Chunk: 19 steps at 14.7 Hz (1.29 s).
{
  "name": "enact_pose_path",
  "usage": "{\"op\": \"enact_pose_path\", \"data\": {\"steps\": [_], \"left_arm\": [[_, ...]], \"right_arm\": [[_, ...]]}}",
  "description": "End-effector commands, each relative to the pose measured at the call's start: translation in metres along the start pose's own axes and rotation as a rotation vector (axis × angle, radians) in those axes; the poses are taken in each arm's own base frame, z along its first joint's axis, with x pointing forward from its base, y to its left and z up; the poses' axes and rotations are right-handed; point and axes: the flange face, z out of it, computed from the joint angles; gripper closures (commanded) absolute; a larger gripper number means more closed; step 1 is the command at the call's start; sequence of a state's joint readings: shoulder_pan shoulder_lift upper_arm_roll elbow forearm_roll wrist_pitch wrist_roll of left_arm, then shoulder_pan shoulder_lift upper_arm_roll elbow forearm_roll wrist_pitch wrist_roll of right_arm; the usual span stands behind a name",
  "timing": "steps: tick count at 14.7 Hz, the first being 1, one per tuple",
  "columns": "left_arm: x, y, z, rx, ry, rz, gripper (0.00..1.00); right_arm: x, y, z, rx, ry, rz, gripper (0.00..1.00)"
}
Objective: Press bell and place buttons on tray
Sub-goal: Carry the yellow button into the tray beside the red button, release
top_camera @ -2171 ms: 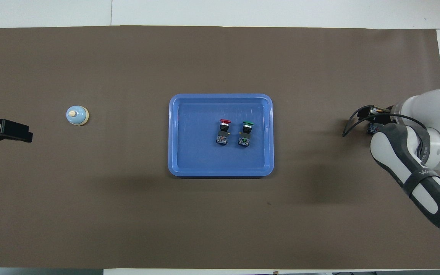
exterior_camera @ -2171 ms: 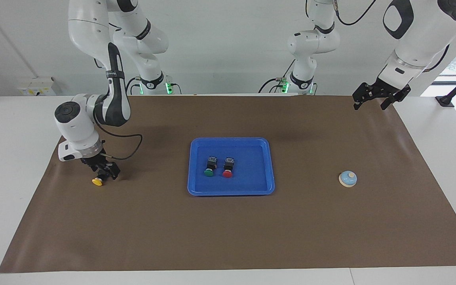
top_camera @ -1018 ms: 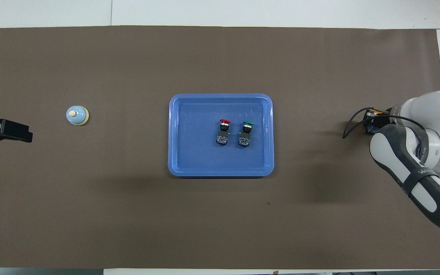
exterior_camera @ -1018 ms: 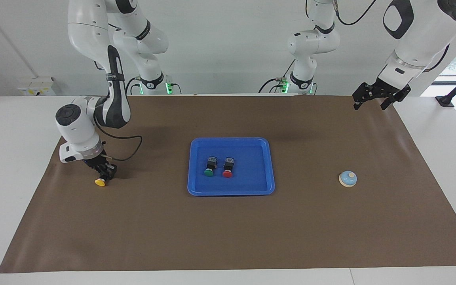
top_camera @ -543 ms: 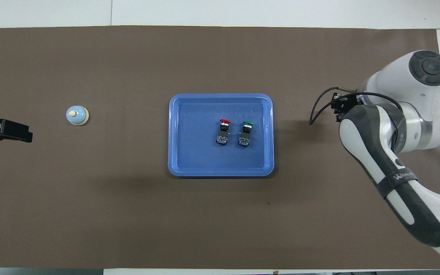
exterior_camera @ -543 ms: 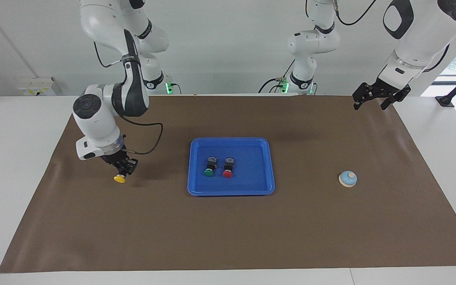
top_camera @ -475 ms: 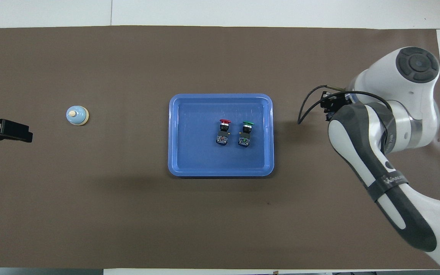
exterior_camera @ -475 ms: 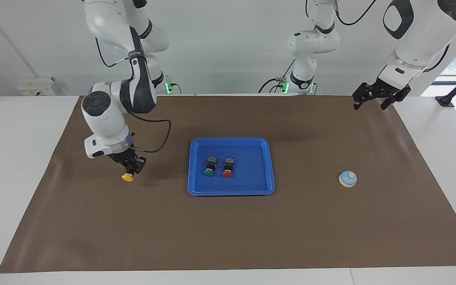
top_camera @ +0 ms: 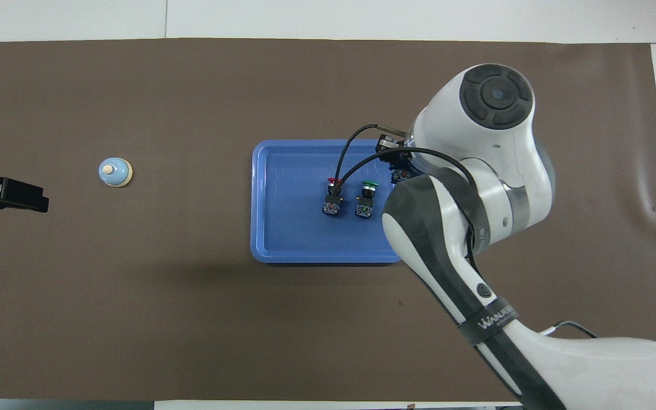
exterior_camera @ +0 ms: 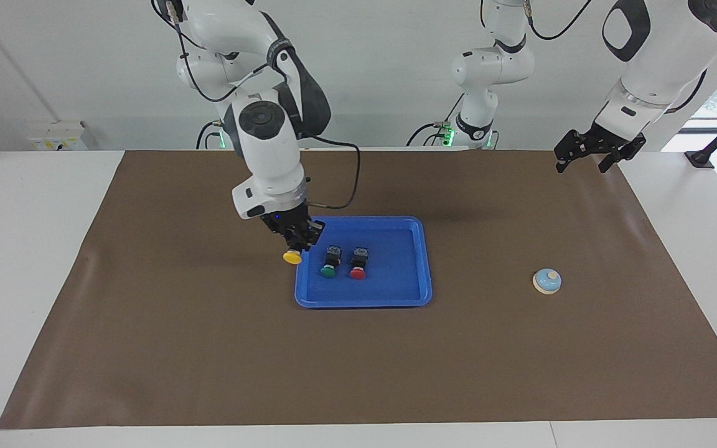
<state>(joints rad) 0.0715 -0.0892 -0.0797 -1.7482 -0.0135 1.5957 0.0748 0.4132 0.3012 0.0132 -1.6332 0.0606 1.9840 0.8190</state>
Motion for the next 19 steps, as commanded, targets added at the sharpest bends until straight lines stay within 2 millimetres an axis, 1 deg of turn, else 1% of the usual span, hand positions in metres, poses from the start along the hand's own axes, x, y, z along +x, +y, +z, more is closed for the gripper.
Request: {"op": "enact_pose_path", "data": {"steps": [1, 2, 3, 5, 6, 7, 8, 9, 10, 11, 13, 14, 15, 18, 19], "left_arm": [[-0.008, -0.002, -0.001, -0.007, 0.003, 0.007, 0.0], [-0.008, -0.002, -0.001, -0.007, 0.002, 0.007, 0.0], [-0.008, -0.002, -0.001, -0.006, 0.004, 0.007, 0.0], [-0.008, -0.002, -0.001, -0.007, 0.002, 0.007, 0.0], [-0.008, -0.002, -0.001, -0.007, 0.002, 0.007, 0.0], [-0.008, -0.002, -0.001, -0.007, 0.002, 0.007, 0.0], [-0.008, -0.002, -0.001, -0.006, 0.004, 0.007, 0.0], [-0.008, -0.002, -0.001, -0.007, 0.003, 0.007, 0.0], [-0.008, -0.002, -0.001, -0.007, 0.002, 0.007, 0.0], [-0.008, -0.002, -0.001, -0.007, 0.002, 0.007, 0.0], [-0.008, -0.002, -0.001, -0.007, 0.002, 0.007, 0.0], [-0.008, -0.002, -0.001, -0.007, 0.002, 0.007, 0.0], [-0.008, -0.002, -0.001, -0.006, 0.004, 0.007, 0.0], [-0.008, -0.002, -0.001, -0.007, 0.002, 0.007, 0.0], [-0.008, -0.002, -0.001, -0.006, 0.004, 0.007, 0.0]], "right_arm": [[-0.016, -0.057, 0.014, 0.013, -0.031, 0.027, 1.0], [-0.025, -0.074, 0.027, 0.005, -0.035, 0.028, 1.0], [-0.039, -0.093, 0.043, -0.005, -0.038, 0.016, 1.0], [-0.054, -0.112, 0.07, -0.022, -0.042, 0.003, 1.0], [-0.063, -0.12, 0.079, -0.018, -0.039, -0.014, 1.0], [-0.072, -0.13, 0.081, 0.013, -0.025, -0.029, 1.0], [-0.08, -0.136, 0.086, 0.015, -0.021, -0.044, 1.0], [-0.095, -0.144, 0.104, 0.003, -0.03, -0.066, 1.0], [-0.1, -0.147, 0.114, -0.005, -0.03, -0.076, 1.0], [-0.099, -0.144, 0.118, -0.012, -0.03, -0.075, 1.0], [-0.1, -0.137, 0.134, -0.014, -0.029, -0.075, 1.0], [-0.102, -0.134, 0.145, -0.013, -0.025, -0.074, 1.0], [-0.104, -0.131, 0.15, -0.016, -0.027, -0.076, 1.0], [-0.102, -0.127, 0.153, -0.02, -0.03, -0.07, 1.0], [-0.104, -0.128, 0.151, -0.023, -0.032, -0.069, 0.71]]}}
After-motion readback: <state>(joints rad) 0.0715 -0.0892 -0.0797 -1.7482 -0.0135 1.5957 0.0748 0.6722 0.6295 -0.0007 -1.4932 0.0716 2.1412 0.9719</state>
